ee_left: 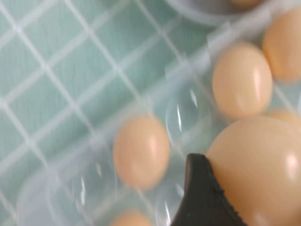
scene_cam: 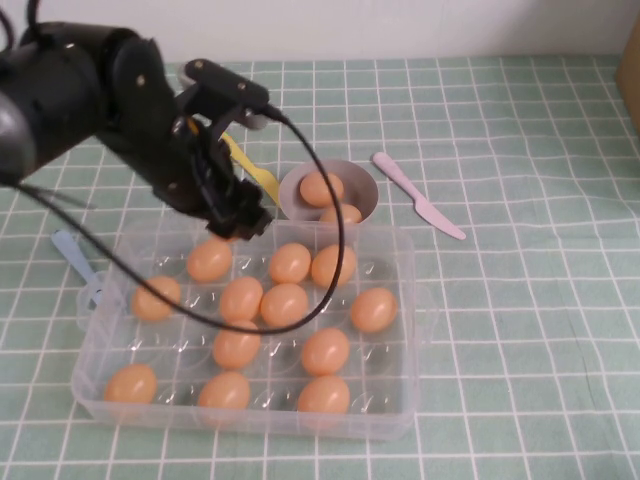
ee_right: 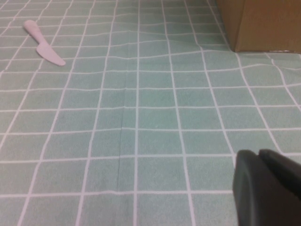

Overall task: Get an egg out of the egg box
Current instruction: Place the egg in the bowl

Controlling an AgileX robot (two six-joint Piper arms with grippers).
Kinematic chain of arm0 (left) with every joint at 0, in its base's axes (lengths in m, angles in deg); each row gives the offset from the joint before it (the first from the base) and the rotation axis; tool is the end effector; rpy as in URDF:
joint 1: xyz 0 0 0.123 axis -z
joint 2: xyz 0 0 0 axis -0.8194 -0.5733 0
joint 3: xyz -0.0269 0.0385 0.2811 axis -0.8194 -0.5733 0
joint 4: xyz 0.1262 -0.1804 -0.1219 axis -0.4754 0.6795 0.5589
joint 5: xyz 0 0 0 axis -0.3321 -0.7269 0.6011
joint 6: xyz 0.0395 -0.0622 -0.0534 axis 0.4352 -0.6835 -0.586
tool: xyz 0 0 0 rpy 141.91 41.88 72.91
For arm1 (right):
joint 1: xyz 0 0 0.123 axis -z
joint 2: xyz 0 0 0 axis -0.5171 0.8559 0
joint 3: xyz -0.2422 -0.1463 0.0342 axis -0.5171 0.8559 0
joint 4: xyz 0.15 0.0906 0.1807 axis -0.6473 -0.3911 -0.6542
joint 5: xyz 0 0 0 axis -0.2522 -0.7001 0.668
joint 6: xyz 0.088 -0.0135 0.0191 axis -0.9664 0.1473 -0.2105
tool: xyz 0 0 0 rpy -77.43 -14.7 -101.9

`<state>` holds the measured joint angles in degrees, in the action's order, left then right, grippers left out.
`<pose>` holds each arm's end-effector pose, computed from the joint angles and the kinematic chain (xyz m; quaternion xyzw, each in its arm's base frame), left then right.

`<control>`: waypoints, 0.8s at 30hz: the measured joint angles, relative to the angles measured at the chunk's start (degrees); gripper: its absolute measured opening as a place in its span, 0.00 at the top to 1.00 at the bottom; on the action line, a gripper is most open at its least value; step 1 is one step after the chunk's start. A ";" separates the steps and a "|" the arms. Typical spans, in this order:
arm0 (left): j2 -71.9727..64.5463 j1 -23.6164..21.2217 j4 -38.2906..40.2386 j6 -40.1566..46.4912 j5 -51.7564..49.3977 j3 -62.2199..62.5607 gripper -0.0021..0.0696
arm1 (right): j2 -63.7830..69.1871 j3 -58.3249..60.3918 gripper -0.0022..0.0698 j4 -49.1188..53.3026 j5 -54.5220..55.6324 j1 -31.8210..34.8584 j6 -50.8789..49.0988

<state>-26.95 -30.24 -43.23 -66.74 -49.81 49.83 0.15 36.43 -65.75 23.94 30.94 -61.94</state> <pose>0.3397 -0.1613 0.2866 0.3257 0.9174 -0.0437 0.2247 0.0526 0.0023 0.1721 0.0159 0.8029 0.0284 0.5952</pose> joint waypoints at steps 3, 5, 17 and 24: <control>-5.80 0.00 0.26 0.70 0.20 6.25 0.47 | 0.00 0.00 0.99 0.00 0.00 0.00 0.00; -10.05 0.00 0.61 1.19 0.24 12.21 0.47 | 0.00 0.00 0.99 0.00 0.00 0.00 0.00; -25.49 1.72 0.85 4.41 0.00 30.82 0.47 | 0.00 0.00 0.99 0.00 0.00 0.00 0.00; -28.41 2.04 0.99 4.96 1.65 31.06 0.47 | 0.00 0.00 0.99 0.00 0.00 0.00 0.00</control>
<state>-55.36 -28.20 -42.25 -61.78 -48.16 80.89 0.15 36.43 -65.75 23.94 30.94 -61.94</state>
